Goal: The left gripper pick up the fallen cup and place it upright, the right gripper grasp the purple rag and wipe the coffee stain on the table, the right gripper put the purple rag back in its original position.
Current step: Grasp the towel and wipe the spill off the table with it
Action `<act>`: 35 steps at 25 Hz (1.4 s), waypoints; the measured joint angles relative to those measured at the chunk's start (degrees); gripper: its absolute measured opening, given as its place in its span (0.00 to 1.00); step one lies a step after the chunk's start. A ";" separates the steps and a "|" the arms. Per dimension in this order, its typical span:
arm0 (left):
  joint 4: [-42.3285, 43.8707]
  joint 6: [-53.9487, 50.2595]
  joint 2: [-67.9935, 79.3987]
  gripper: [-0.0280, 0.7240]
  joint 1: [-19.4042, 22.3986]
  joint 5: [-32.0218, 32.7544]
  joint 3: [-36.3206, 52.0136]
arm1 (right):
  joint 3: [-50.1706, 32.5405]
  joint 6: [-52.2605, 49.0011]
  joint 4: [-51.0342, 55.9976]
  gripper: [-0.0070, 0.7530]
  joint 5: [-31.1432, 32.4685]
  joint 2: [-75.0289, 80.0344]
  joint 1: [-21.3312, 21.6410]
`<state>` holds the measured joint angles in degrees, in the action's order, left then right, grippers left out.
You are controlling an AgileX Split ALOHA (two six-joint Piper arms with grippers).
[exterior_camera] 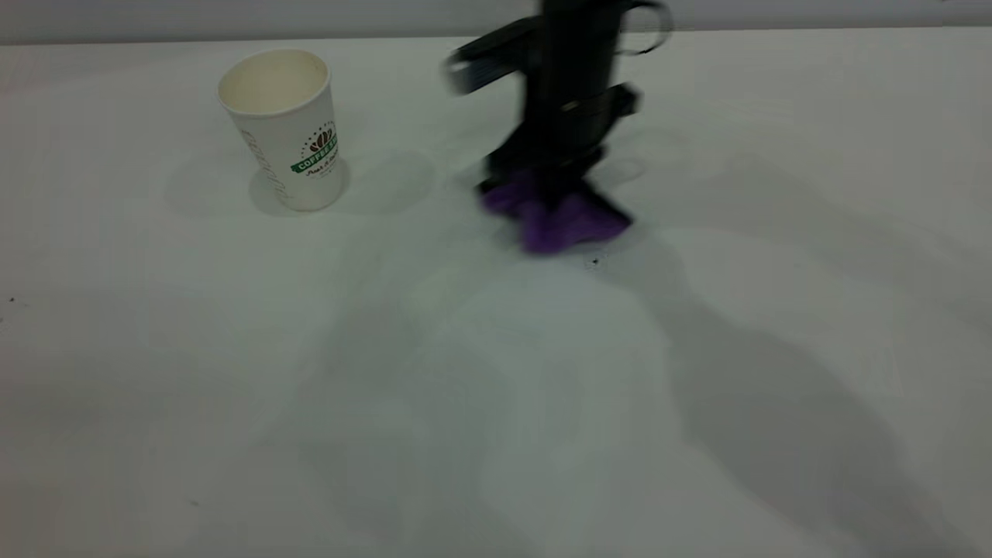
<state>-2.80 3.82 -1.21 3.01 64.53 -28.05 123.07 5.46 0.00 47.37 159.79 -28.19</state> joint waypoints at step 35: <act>0.00 0.00 0.00 0.77 0.00 0.00 0.00 | -0.18 6.10 9.50 0.08 8.69 0.21 -15.49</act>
<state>-2.80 3.82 -1.21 3.01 64.53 -28.05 122.89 11.56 9.50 56.07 160.00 -43.68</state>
